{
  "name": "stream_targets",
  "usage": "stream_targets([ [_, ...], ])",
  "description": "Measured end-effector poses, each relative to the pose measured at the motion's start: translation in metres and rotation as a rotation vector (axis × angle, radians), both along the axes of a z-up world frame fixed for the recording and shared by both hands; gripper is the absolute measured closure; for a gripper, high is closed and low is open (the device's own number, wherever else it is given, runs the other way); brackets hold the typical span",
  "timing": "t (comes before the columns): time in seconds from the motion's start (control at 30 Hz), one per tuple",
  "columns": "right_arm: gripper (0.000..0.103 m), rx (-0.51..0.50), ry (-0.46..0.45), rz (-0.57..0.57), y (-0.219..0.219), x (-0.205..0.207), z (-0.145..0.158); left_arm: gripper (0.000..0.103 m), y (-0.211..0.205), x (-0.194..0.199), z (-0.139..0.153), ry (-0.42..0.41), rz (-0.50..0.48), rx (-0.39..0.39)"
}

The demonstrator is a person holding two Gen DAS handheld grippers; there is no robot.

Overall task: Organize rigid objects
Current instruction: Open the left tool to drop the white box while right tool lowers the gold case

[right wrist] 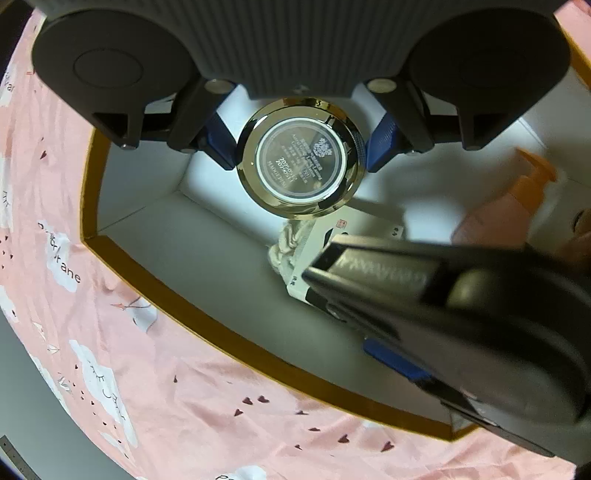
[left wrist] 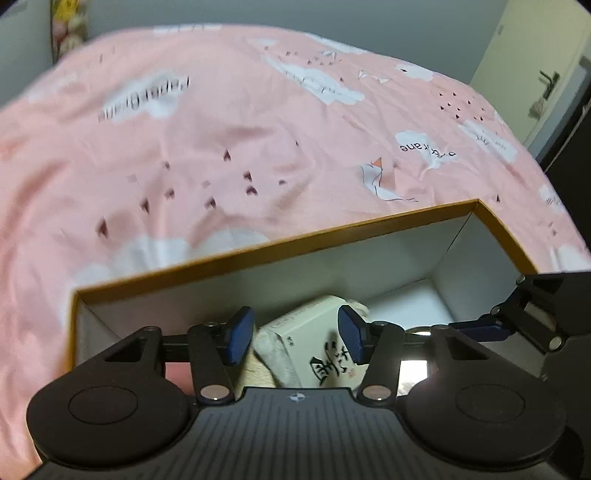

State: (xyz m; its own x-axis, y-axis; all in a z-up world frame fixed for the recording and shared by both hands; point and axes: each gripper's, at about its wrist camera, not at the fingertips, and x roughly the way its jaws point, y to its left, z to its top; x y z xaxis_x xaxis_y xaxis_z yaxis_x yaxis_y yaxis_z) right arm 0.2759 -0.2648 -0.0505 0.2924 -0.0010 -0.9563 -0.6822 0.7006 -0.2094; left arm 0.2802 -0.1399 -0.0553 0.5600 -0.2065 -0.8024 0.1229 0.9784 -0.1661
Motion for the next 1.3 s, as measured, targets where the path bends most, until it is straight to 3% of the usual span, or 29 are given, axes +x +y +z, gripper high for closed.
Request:
stream_targets([
  [0.17, 0.029, 0.020, 0.012, 0.005, 0.001, 0.000, 0.003, 0.043, 0.001, -0.009, 0.009, -0.047, -0.017, 0.021],
  [0.53, 0.029, 0.153, 0.130, -0.063, 0.005, 0.003, 0.022, 0.049, 0.051, -0.025, 0.022, 0.011, -0.048, -0.109],
  [0.77, 0.029, 0.147, 0.169, -0.095, 0.015, 0.005, 0.009, 0.049, 0.082, -0.033, 0.026, 0.019, -0.019, -0.152],
  [0.93, 0.028, 0.185, 0.233, -0.171, 0.016, 0.018, -0.005, 0.049, 0.084, -0.036, 0.023, 0.025, -0.021, -0.145],
  [1.3, 0.028, 0.165, 0.243, -0.159, 0.038, 0.016, -0.013, 0.049, 0.078, -0.045, 0.014, 0.025, -0.019, -0.116],
])
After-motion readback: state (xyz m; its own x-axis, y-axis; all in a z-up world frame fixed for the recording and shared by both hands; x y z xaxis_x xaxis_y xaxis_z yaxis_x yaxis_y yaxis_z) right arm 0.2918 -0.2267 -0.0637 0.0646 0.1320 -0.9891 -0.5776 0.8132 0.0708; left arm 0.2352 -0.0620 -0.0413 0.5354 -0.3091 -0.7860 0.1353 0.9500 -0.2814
